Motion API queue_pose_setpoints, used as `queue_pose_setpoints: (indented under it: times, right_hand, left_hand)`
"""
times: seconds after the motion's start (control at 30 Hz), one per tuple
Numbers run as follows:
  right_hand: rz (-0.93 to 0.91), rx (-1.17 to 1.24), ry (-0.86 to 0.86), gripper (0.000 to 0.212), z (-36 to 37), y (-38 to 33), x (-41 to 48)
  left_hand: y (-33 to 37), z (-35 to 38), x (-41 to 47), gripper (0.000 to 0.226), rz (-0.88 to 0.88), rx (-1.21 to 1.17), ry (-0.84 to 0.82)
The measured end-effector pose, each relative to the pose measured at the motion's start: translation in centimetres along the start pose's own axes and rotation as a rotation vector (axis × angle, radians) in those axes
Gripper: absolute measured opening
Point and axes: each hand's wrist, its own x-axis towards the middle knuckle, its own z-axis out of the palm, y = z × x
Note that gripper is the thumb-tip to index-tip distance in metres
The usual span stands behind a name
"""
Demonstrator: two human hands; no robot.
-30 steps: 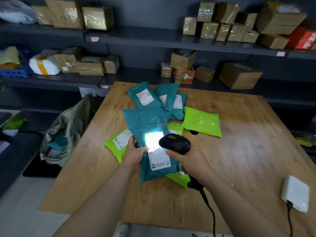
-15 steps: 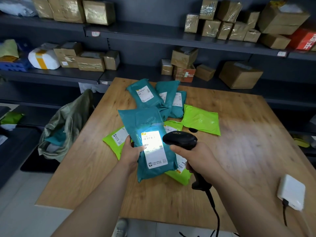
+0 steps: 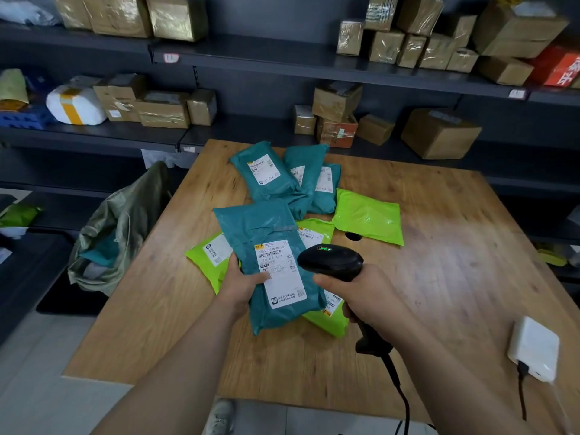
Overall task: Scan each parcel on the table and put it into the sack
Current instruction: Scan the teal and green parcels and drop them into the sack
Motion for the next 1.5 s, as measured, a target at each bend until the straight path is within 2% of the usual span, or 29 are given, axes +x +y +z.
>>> queue_pose_setpoints:
  times: [0.17, 0.33, 0.43, 0.57, 0.73, 0.93, 1.03, 1.1, 1.17, 1.27, 1.5]
  right_hand:
    - [0.012, 0.003, 0.007, 0.021, 0.0, 0.3, 0.2]
    - [0.021, 0.102, -0.003, 0.035, -0.4, 0.5, 0.8]
    - [0.026, 0.319, -0.005, 0.027, -0.3, 0.3, 2.1]
    - [0.052, 0.413, -0.062, 0.028, 1.8, -1.0, 4.3]
    - [0.04, 0.492, -0.182, 0.045, 7.2, -4.5, 5.6]
    - [-0.055, 0.438, -0.276, 0.048, 16.6, -10.2, 5.4]
    - [-0.086, 0.394, -0.345, 0.053, 23.0, -13.3, 4.9]
    - [-0.1, 0.388, -0.369, 0.048, 27.7, -15.3, 4.4]
    - [-0.096, 0.397, -0.386, 0.045, 32.9, -17.5, 3.8]
    - [-0.067, 0.378, -0.401, 0.051, 40.9, -20.5, 2.9]
    - [0.026, 0.375, -0.379, 0.042, 55.0, -24.8, 3.1]
  left_hand:
    - [-0.6, -0.5, -0.1, 0.075, -0.004, 0.071, -0.054]
    - [0.0, -0.5, -0.7, 0.071, 0.029, 0.07, -0.07]
    - [1.9, -0.8, -1.9, 0.067, 0.064, 0.064, -0.099]
    - [5.6, -2.3, -4.1, 0.068, 0.129, 0.044, -0.124]
    - [10.8, -6.9, -6.6, 0.072, 0.196, 0.047, -0.081]
    - [15.0, -16.2, -8.2, 0.072, 0.287, 0.151, 0.084]
    - [16.7, -22.4, -9.0, 0.085, 0.365, 0.227, 0.214]
    - [17.7, -26.9, -9.6, 0.091, 0.376, 0.306, 0.272]
    - [18.8, -32.1, -10.0, 0.09, 0.348, 0.398, 0.355]
    - [20.7, -40.3, -10.0, 0.089, 0.279, 0.466, 0.437]
    - [24.4, -54.6, -6.6, 0.09, 0.137, 0.616, 0.416]
